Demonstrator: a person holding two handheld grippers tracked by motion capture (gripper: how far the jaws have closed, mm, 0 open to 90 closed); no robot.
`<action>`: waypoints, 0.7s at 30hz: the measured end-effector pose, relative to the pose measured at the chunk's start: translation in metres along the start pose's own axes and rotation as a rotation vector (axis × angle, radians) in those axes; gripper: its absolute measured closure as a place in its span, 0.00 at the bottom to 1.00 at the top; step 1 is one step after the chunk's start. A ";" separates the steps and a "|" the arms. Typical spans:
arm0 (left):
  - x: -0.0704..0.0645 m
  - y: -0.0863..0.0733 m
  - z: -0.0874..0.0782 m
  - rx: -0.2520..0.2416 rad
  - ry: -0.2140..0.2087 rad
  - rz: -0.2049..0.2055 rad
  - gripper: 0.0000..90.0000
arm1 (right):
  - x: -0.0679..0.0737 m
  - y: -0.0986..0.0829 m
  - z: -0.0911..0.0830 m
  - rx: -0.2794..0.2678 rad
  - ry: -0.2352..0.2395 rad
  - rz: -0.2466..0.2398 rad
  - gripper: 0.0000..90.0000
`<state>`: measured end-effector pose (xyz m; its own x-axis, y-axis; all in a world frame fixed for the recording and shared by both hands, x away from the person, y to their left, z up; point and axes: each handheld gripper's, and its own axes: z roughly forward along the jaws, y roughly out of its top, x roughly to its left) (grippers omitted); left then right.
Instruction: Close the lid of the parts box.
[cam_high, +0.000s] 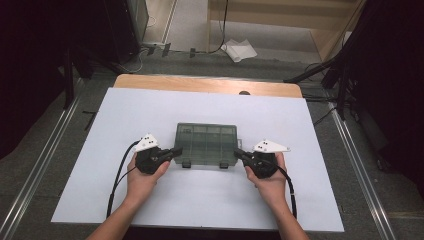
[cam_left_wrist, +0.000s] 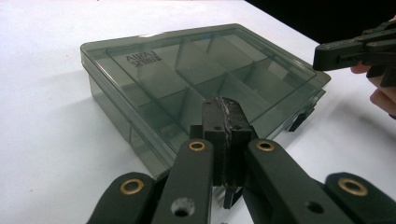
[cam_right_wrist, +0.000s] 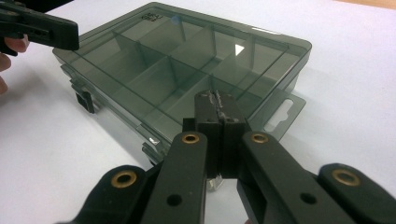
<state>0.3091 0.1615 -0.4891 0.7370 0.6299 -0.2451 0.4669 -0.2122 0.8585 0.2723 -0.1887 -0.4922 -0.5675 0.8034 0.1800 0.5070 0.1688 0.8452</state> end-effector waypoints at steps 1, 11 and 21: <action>0.000 0.000 0.000 -0.003 0.000 0.000 0.99 | 0.000 0.000 0.000 -0.005 -0.002 -0.004 1.00; 0.001 -0.006 -0.002 -0.001 0.007 -0.008 0.99 | 0.003 -0.006 0.002 0.002 -0.009 -0.007 1.00; 0.002 -0.007 -0.003 -0.010 0.017 -0.011 0.99 | 0.003 -0.010 0.001 -0.029 -0.001 0.008 0.99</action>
<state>0.3056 0.1664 -0.4945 0.7234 0.6449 -0.2465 0.4697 -0.1979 0.8604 0.2661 -0.1879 -0.5006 -0.5629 0.8053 0.1861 0.4924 0.1459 0.8581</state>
